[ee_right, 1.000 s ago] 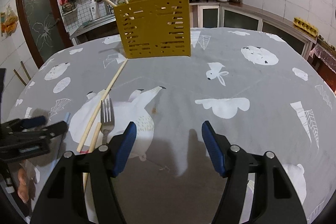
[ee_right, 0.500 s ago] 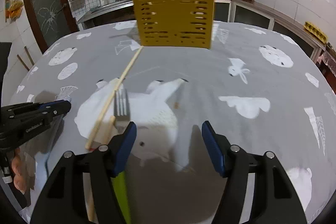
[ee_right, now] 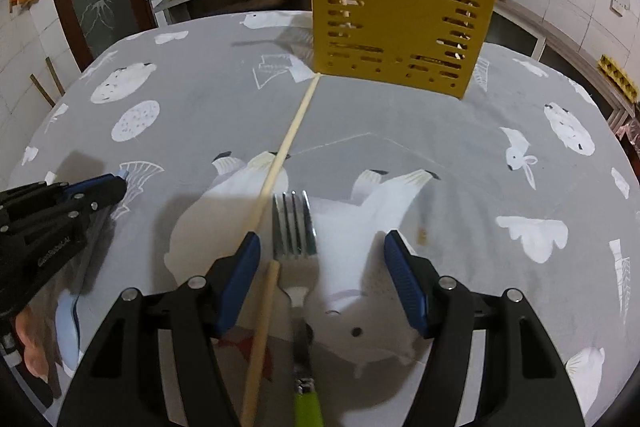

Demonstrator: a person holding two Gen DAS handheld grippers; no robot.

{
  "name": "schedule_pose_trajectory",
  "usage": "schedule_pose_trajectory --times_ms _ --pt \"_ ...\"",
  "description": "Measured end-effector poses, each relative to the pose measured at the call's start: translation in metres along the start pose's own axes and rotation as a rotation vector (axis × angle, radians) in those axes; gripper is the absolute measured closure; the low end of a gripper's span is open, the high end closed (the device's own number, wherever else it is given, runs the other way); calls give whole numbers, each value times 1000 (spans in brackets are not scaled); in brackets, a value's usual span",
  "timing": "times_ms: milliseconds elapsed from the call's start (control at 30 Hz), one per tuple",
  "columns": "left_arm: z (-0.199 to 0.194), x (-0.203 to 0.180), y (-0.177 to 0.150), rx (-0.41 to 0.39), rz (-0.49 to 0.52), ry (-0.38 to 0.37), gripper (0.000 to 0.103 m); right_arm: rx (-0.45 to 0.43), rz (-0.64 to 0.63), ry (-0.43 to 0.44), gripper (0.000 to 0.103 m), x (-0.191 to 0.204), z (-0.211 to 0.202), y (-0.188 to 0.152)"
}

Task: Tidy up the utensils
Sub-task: 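Close the left gripper on the light blue spoon while the right gripper grasps the green-handled fork, then lift the blue spoon and the fork toward the yellow caddy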

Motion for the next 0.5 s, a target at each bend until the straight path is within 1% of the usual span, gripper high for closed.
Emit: schedule_pose_trajectory --times_ms 100,133,200,267,400,433,500 --pt "2 0 0 3 -4 -3 96 23 -11 -13 43 3 5 3" --pt "3 0 0 3 -3 -4 96 31 -6 -15 46 4 6 4" --pt "3 -1 0 4 -1 -4 96 49 15 -19 54 4 9 8" --pt "4 -1 0 6 -1 -6 96 60 26 -16 65 3 11 11" --pt "4 -1 2 10 -6 -17 97 73 43 0 78 6 13 13" --pt "4 -1 2 9 -8 -19 97 70 46 4 81 6 13 14" --pt "3 -1 3 5 -12 -24 97 60 58 16 81 5 13 15"
Point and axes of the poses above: each gripper's, at about its wrist camera, not at the fingertips, and z roughly the way its jaws point, x to its left, y to its top, the point moved 10 cm from there along z, roughly the way its jaws point, and after that the axes turned 4 degrees about -x, right-handed, at the moved point
